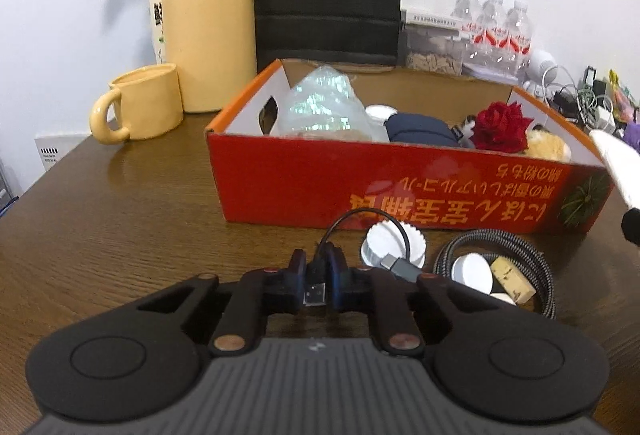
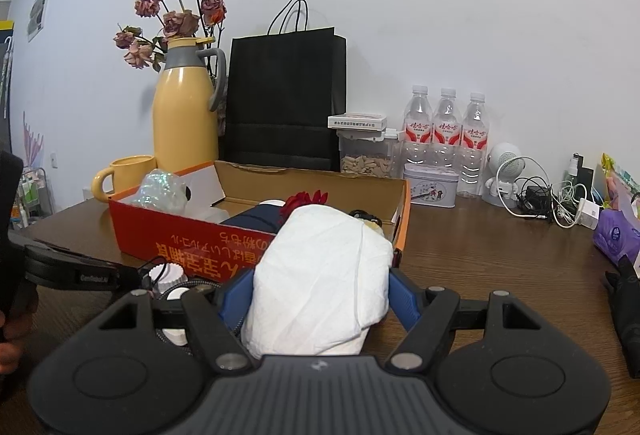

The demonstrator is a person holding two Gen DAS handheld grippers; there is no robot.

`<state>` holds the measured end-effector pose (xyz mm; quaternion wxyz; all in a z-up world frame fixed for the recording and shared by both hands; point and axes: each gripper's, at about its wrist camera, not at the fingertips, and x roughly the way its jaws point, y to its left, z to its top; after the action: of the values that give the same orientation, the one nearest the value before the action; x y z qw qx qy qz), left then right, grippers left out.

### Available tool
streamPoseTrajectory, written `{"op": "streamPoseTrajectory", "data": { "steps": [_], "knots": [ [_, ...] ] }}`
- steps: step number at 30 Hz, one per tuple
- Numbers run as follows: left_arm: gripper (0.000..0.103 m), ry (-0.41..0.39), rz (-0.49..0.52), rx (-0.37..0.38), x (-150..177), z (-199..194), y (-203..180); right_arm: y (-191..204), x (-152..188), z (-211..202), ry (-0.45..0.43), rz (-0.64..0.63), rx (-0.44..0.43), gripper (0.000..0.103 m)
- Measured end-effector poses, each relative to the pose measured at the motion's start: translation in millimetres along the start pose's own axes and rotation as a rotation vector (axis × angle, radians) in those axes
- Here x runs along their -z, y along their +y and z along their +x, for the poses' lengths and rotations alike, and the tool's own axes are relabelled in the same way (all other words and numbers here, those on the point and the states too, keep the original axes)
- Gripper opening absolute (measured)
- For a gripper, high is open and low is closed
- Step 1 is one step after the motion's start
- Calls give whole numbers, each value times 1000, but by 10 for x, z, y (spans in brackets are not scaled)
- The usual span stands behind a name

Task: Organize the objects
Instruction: 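Grasp the black USB cable with the left tool while the right tool holds the white cloth, then carry the USB cable and white cloth into the box and open both tools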

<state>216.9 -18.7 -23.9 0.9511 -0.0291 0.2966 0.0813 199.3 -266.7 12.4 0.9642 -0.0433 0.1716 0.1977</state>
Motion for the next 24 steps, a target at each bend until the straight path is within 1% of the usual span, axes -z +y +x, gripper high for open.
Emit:
{"op": "streamPoseTrajectory", "data": {
  "steps": [5,7,9,13,16,21,24],
  "knots": [
    [13,-102,17,6,13,-217,-47,0,1,-1,0,-1,1,71],
    [13,-152,16,2,21,-325,-46,-1,0,-1,0,-1,1,71],
    [13,-186,11,-3,24,-407,-36,-1,0,2,2,-2,1,71],
    [13,-236,-14,9,18,-537,1,4,8,10,5,-6,3,70],
    [13,-277,-13,20,5,-646,1,18,6,12,3,-13,9,71],
    [13,-306,-18,45,-49,-741,-5,51,8,-5,-10,-28,12,71],
    [13,-319,-26,60,-97,-782,3,89,3,-47,-43,-45,5,71]
  ]
}}
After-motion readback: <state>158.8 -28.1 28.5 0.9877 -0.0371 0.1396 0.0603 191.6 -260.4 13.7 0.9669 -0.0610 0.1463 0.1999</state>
